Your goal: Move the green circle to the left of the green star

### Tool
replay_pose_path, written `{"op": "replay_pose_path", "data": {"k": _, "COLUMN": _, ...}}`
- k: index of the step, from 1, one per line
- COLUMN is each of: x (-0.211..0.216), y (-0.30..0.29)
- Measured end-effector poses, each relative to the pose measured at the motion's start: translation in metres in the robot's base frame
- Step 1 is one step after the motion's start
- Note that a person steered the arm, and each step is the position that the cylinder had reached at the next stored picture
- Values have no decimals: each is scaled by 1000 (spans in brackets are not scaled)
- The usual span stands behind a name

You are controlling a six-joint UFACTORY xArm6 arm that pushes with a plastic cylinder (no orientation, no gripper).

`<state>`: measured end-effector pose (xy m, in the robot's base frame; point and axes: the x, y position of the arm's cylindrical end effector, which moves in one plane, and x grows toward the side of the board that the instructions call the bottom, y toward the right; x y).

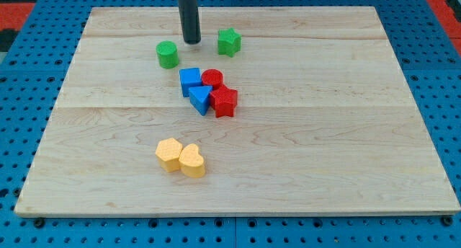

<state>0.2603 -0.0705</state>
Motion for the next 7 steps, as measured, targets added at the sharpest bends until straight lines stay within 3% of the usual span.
{"op": "replay_pose_path", "data": {"k": 1, "x": -32, "y": -23}}
{"op": "replay_pose_path", "data": {"k": 2, "x": -9, "y": -90}}
{"op": "replay_pose_path", "data": {"k": 3, "x": 72, "y": -108}}
{"op": "replay_pose_path", "data": {"k": 4, "x": 85, "y": -66}}
{"op": "replay_pose_path", "data": {"k": 5, "x": 66, "y": 0}}
{"op": "replay_pose_path", "data": {"k": 6, "x": 57, "y": 30}}
{"op": "replay_pose_path", "data": {"k": 7, "x": 77, "y": 41}}
